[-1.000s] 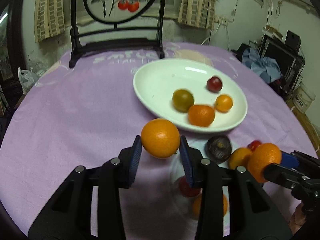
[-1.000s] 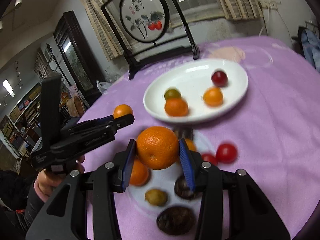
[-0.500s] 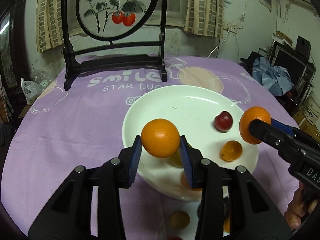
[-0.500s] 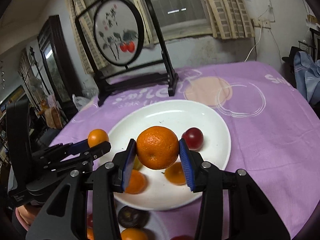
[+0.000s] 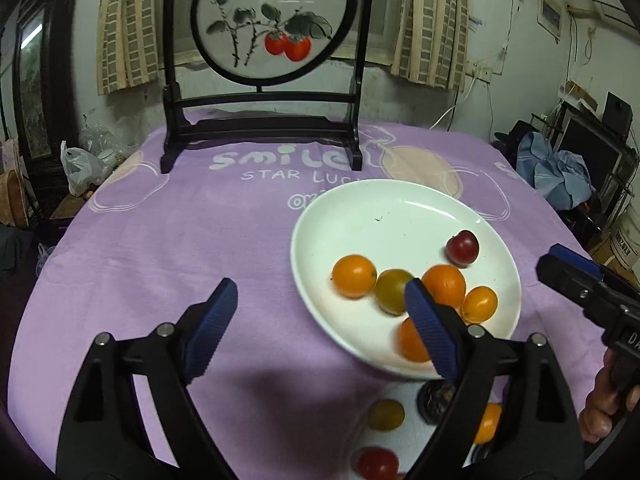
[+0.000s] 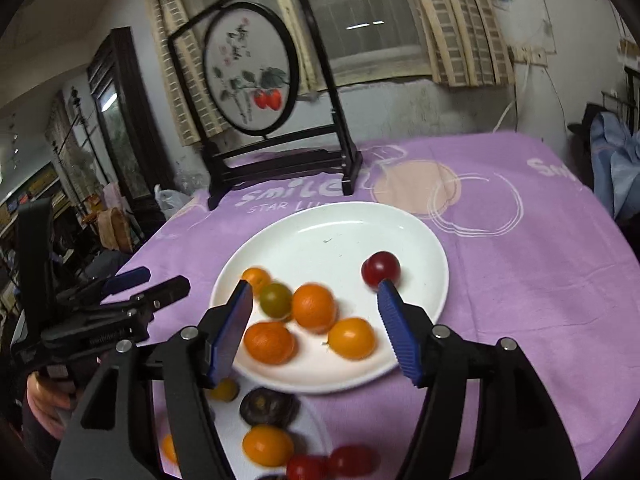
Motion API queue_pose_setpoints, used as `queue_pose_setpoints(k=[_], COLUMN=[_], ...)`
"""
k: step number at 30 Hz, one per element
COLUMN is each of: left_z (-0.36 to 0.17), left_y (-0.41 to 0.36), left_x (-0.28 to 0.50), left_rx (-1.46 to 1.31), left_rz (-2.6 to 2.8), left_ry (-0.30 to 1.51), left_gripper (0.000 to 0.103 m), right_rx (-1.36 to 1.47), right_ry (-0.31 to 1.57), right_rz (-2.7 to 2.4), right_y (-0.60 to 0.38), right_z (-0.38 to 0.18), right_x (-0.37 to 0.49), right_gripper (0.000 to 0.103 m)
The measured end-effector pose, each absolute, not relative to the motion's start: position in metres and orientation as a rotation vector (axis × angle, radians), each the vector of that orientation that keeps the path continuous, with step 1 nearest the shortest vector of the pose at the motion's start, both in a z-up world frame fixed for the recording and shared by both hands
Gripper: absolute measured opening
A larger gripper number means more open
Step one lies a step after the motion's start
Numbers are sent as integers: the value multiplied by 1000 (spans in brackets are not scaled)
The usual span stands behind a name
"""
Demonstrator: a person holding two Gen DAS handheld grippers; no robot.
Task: Organize fruits
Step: 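Carry both fruits into the white oval plate and open both tools, then grasp a mandarin with the left tool while the right tool grasps an orange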
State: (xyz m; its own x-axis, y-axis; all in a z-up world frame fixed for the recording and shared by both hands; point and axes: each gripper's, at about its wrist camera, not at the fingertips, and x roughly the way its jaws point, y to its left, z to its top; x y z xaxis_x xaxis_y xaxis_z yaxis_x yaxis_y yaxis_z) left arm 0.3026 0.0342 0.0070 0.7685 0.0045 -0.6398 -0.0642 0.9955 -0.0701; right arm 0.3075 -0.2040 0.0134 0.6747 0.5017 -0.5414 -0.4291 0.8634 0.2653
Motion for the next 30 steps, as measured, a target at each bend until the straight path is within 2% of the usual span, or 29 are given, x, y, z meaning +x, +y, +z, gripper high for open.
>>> queue_pose_setpoints(k=[5, 14, 23, 30], left_z=[-3, -20, -18, -17], left_y=[48, 59, 74, 76], left_x=[274, 252, 250, 248], left_rx=[-103, -106, -169, -172], left_rz=[72, 88, 103, 102], left_ry=[708, 758, 772, 770], left_gripper=[92, 93, 93, 93], right_rx=[32, -298, -352, -384], right_ry=[679, 772, 810, 826], right_rz=[582, 692, 681, 670], right_y=[-198, -142, -137, -134], right_z=[2, -34, -46, -56], right_x=[275, 244, 244, 244], right_gripper=[65, 65, 64, 50])
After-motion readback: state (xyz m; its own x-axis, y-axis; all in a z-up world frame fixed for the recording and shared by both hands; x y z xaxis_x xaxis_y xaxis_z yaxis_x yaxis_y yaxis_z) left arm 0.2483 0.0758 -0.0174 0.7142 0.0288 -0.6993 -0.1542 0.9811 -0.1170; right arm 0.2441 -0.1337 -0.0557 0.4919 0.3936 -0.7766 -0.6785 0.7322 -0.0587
